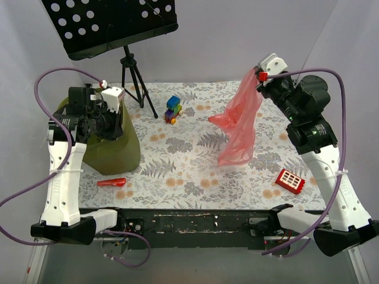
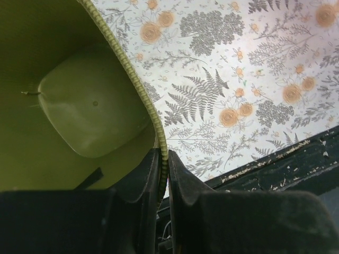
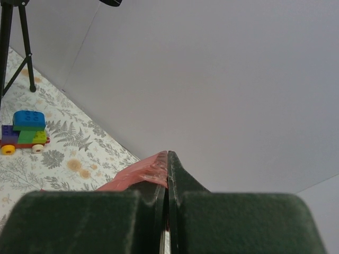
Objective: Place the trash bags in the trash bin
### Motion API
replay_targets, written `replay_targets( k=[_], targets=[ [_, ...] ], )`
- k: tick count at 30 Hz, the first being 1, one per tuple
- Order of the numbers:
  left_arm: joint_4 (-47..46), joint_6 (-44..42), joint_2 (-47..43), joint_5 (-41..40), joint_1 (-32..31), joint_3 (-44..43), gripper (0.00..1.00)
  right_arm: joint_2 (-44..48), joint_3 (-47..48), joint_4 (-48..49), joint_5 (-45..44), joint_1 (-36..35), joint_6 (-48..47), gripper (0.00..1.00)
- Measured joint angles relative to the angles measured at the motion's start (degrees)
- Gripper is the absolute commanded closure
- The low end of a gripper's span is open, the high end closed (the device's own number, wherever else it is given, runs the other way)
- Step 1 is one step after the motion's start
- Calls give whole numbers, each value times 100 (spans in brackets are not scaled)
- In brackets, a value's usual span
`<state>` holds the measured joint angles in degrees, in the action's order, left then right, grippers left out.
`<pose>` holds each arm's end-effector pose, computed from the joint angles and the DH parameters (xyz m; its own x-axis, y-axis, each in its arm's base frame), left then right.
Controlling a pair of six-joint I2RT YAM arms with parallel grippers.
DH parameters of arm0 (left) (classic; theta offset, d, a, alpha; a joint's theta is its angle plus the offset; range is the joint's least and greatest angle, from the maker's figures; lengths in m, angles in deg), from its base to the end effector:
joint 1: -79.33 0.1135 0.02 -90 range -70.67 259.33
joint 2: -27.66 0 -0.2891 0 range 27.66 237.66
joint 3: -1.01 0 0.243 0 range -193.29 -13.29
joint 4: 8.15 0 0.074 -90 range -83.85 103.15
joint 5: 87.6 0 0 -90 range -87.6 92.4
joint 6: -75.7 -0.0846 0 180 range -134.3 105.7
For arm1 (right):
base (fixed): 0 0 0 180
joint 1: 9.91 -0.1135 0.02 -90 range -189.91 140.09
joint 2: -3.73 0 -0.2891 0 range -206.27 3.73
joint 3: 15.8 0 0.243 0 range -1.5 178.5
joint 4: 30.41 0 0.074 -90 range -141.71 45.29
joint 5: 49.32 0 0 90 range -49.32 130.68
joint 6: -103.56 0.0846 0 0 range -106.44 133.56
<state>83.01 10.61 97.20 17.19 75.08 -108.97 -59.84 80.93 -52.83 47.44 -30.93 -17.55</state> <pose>0.2004 -0.0365 0.4214 -0.7982 -0.3490 -0.4910 -0.1140 0.8878 -0.4459 0.2298 0.0990 0.5347 0.3888 -0.4003 -0.8298 -0.3075 0.7927 -0.5264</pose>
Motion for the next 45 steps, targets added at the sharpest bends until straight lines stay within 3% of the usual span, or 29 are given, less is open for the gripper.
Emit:
replay_targets(
  k=[9, 14, 19, 26, 27, 32, 35, 40, 45],
  targets=[
    [7, 9, -181, 1075, -96, 264, 100, -37, 28, 240, -111, 0, -225, 99],
    [-166, 229, -170, 1917, -348, 264, 100, -142, 146, 697, -761, 0, -317, 99],
    [-758, 560, 120, 2444, -1082, 118, 100, -605, 890, 1231, -1567, 7, -317, 99],
    [-1683, 837, 962, 2645, -2435, -11, 100, -848, 1742, 1602, -1733, 13, -319, 99],
    [-1766, 868, 1029, 2627, -2566, -9, 97, -863, 1829, 1624, -1735, 13, -319, 99],
    [-2162, 1062, 1325, 2590, -3073, -9, 54, -925, 2262, 1676, -1585, 15, -199, 99],
    [-2227, 1158, 1447, 2680, -3130, -155, 39, -1051, 2662, 1617, -1213, 28, -2, 99],
    [-2249, 1073, 1469, 2282, -3123, -890, 30, -1368, 3512, 1541, -184, 13, 566, 99],
    [-2422, 656, 820, 1506, -3106, -894, 28, -1801, 4301, 1545, 516, -319, 1069, 99]
  ],
)
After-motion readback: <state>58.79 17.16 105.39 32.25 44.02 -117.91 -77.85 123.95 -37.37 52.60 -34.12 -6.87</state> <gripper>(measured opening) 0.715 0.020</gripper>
